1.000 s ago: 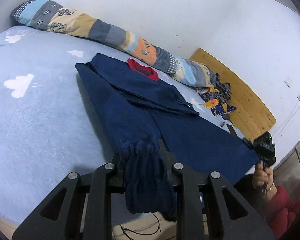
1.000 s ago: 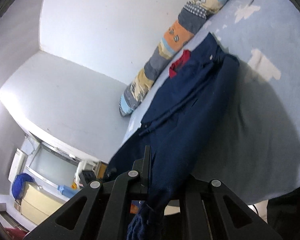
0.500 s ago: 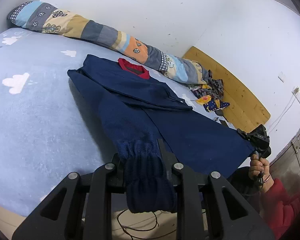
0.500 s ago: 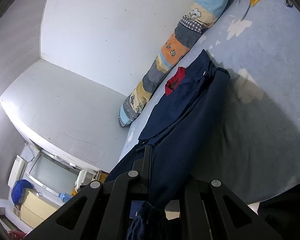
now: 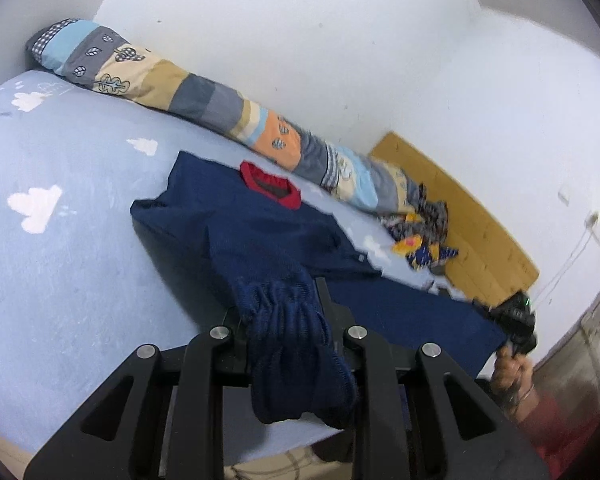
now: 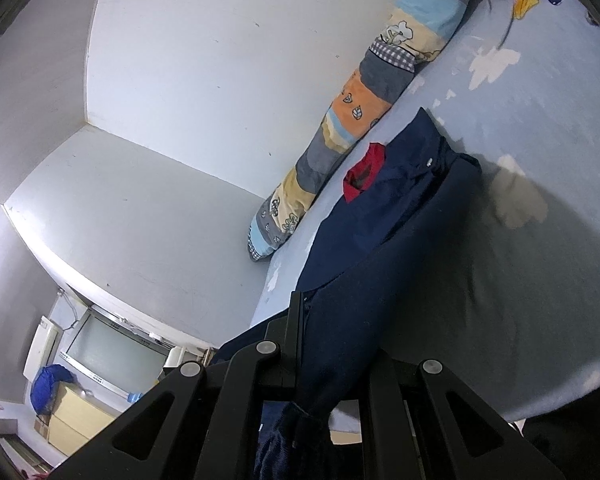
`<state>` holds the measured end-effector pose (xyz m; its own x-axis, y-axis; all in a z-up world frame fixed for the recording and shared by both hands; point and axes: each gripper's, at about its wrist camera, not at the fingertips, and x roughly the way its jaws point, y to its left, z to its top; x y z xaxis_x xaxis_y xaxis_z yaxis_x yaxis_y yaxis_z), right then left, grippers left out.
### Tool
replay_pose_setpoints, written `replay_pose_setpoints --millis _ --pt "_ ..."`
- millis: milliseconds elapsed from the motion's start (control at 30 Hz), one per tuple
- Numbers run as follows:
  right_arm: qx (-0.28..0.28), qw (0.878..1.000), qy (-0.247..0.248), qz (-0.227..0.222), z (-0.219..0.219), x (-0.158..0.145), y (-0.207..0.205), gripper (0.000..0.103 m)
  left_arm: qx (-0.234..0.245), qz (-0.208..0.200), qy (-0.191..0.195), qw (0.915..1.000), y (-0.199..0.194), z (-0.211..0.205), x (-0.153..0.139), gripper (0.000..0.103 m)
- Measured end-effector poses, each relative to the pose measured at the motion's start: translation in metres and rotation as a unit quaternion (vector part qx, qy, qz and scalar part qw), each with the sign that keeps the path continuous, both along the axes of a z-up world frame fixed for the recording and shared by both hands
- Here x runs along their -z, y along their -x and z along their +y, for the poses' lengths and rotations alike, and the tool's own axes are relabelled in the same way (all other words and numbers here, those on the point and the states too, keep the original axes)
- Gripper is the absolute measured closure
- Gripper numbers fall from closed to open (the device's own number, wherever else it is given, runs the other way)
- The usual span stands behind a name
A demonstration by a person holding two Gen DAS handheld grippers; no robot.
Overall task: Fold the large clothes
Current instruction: 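Lift the hem with both grippers toward the red collar, then lay the hem over the collar and open both grippers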
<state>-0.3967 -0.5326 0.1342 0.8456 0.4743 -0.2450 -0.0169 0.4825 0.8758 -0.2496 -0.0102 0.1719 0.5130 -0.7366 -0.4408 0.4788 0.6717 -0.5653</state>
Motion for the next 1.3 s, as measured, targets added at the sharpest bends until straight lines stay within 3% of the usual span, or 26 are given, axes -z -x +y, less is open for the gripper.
replay_pose_setpoints --millis 300,567,700,1000,1167,1300 --pt "-0.003 1.000 0.015 -0.015 -0.005 -0.030 -0.023 0.096 -0.043 -0.024 0.007 0.9988 -0.031 -0.002 -0.025 0.083" --pt "0.002 0.999 0.041 -0.021 -0.017 -0.068 -0.072 0.096 -0.076 -0.046 -0.020 0.9959 -0.079 -0.016 -0.052 0.082" --pt "0.015 0.998 0.057 -0.012 -0.028 -0.084 -0.110 0.096 -0.111 -0.050 -0.055 0.9910 -0.121 -0.029 -0.058 0.081" --pt "0.060 0.992 0.112 0.024 -0.055 -0.105 -0.241 0.096 -0.152 -0.030 -0.119 0.9807 -0.233 -0.064 -0.047 0.081" --pt "0.076 0.989 0.112 0.056 -0.078 -0.082 -0.314 0.096 -0.144 0.011 -0.158 0.9768 -0.303 -0.100 -0.018 0.081" --pt "0.085 0.986 0.110 0.091 -0.071 -0.058 -0.361 0.096 -0.139 0.050 -0.186 0.9715 -0.348 -0.125 0.020 0.081"
